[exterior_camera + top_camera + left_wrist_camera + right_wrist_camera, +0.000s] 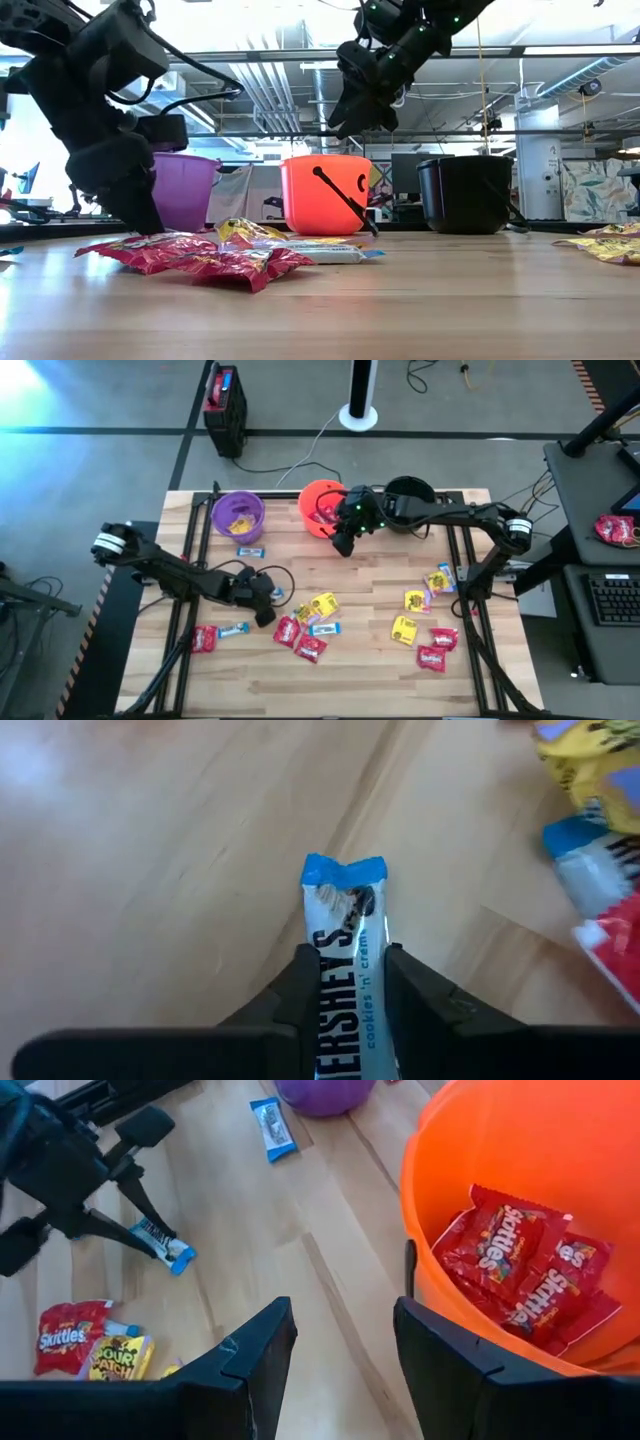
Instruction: Sort candy by brand, put in halloween buckets
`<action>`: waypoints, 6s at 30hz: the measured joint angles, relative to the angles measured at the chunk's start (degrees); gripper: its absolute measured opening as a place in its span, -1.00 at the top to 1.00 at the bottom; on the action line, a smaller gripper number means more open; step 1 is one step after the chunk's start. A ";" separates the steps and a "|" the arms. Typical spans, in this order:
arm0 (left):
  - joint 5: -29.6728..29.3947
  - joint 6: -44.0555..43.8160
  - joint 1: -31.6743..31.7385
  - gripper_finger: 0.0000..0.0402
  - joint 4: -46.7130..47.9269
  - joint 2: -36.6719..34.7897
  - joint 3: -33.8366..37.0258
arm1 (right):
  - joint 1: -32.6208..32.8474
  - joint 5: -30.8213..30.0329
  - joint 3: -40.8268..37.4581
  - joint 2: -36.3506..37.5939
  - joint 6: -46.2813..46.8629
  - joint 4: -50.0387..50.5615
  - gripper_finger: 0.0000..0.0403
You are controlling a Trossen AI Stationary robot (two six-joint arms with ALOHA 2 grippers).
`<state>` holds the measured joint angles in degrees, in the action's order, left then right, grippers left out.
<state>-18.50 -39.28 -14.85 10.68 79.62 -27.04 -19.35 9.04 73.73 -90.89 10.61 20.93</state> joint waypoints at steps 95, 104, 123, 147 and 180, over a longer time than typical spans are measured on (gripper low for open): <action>6.39 5.07 -1.92 1.00 3.26 -6.93 -2.17 | 5.44 2.16 -0.02 -0.09 0.93 -0.24 0.18; 8.67 6.18 -1.97 1.00 4.31 -9.62 -2.31 | 5.72 7.44 -4.35 -0.15 6.91 -0.29 0.37; 10.35 6.05 -6.48 0.13 12.65 -3.66 -4.91 | 5.84 4.35 -5.80 -0.09 4.78 -0.77 0.46; 5.44 28.91 -6.86 0.03 3.76 2.61 -5.04 | 5.84 2.79 -6.40 -0.07 3.76 -0.72 0.52; 3.66 21.91 -6.86 0.95 6.11 5.07 -4.23 | 5.84 2.73 -6.40 0.00 3.82 -0.75 0.50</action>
<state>-14.84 -17.38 -21.71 16.80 84.69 -31.27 -13.52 11.77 67.33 -90.89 14.44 20.18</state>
